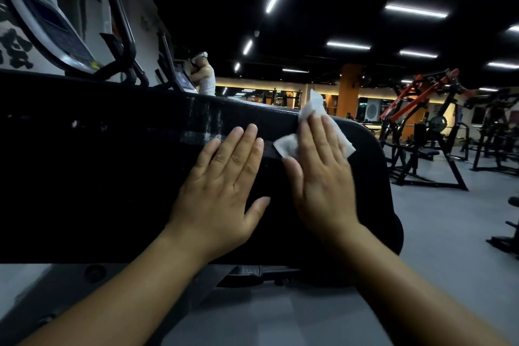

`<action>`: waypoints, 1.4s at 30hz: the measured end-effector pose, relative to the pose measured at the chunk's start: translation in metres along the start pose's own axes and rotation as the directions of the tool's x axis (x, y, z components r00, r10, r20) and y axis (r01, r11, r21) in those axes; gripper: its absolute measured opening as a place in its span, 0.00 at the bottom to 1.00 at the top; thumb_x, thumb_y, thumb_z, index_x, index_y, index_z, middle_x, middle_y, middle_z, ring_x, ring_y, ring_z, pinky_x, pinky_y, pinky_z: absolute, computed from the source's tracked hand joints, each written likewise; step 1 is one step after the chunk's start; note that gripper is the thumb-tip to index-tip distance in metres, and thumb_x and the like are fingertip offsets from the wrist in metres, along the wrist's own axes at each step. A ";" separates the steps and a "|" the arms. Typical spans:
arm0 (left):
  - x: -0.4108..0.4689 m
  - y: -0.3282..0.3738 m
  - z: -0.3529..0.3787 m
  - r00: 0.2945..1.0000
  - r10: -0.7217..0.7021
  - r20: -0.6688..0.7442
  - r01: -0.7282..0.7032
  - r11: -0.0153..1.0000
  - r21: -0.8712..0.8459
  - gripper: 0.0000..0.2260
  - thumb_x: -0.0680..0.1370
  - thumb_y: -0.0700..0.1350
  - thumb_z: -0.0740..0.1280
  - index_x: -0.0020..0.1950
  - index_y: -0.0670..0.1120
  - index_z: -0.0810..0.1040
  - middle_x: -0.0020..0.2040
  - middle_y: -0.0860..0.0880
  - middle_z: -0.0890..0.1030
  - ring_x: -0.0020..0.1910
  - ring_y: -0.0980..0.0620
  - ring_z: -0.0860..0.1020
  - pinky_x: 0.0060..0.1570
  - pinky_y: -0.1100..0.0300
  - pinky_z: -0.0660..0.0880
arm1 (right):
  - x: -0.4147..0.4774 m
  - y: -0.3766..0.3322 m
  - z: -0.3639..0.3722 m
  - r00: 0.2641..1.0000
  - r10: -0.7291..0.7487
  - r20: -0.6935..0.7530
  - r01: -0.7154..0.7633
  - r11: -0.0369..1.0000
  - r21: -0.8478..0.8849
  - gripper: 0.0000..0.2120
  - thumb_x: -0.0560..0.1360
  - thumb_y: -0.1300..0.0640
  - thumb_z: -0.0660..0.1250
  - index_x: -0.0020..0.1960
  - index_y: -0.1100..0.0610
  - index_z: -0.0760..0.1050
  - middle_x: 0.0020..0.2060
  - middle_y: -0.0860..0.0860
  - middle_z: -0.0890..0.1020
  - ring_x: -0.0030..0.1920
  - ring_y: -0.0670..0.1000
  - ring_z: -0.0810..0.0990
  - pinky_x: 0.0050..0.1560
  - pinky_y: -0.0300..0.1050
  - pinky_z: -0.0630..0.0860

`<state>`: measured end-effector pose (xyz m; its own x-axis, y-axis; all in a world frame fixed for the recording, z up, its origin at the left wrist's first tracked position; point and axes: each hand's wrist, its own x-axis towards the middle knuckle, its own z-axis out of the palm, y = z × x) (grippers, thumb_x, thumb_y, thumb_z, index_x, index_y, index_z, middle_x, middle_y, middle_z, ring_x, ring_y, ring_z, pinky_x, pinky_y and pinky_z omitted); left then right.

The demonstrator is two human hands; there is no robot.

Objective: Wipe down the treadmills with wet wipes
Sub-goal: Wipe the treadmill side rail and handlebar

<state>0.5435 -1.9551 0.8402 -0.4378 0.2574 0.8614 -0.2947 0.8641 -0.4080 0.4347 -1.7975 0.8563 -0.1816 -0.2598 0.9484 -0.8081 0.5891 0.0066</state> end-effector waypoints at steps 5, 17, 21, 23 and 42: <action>-0.019 -0.034 -0.012 0.993 -0.122 -0.002 0.122 0.992 0.015 0.38 0.79 0.62 0.56 0.81 0.38 0.57 0.82 0.40 0.55 0.81 0.42 0.54 0.80 0.45 0.49 | -0.030 -0.024 0.008 0.943 -0.325 0.075 0.327 0.945 -0.014 0.29 0.85 0.41 0.51 0.79 0.58 0.60 0.79 0.56 0.60 0.81 0.56 0.54 0.80 0.53 0.52; -0.038 -0.057 -0.007 0.998 -0.064 -0.010 0.064 0.994 0.085 0.39 0.81 0.66 0.54 0.81 0.39 0.57 0.82 0.41 0.54 0.81 0.43 0.54 0.79 0.44 0.53 | -0.030 -0.021 0.004 0.893 -0.425 0.149 0.441 0.892 -0.100 0.27 0.85 0.44 0.50 0.79 0.58 0.60 0.78 0.55 0.60 0.81 0.56 0.54 0.80 0.52 0.52; -0.045 -0.057 -0.002 0.996 -0.086 -0.021 0.087 0.994 0.066 0.39 0.81 0.65 0.53 0.82 0.39 0.56 0.82 0.40 0.54 0.82 0.42 0.53 0.79 0.41 0.52 | 0.009 -0.012 -0.005 0.991 -0.112 0.071 0.120 0.985 -0.125 0.27 0.85 0.43 0.47 0.80 0.55 0.55 0.79 0.53 0.55 0.81 0.53 0.49 0.80 0.46 0.43; -0.044 -0.057 -0.001 0.996 -0.082 -0.031 0.084 0.995 0.046 0.38 0.81 0.64 0.55 0.81 0.38 0.57 0.82 0.40 0.55 0.81 0.42 0.54 0.78 0.41 0.53 | 0.024 -0.046 0.003 0.998 -0.024 0.063 0.029 0.996 -0.087 0.28 0.85 0.41 0.45 0.81 0.53 0.52 0.80 0.51 0.51 0.81 0.54 0.47 0.80 0.49 0.43; -0.051 -0.086 -0.014 0.988 -0.146 -0.049 0.144 0.989 -0.042 0.31 0.82 0.55 0.56 0.81 0.39 0.59 0.82 0.41 0.57 0.81 0.42 0.56 0.78 0.42 0.54 | -0.004 -0.039 0.002 0.909 -0.385 0.158 0.398 0.916 -0.056 0.25 0.83 0.55 0.55 0.79 0.57 0.60 0.78 0.56 0.60 0.80 0.55 0.55 0.80 0.48 0.49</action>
<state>0.6031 -2.0367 0.8351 -0.3478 0.1496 0.9256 -0.3187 0.9096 -0.2667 0.4655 -1.8206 0.8516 0.0574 -0.5842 0.8096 -0.7808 0.4791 0.4011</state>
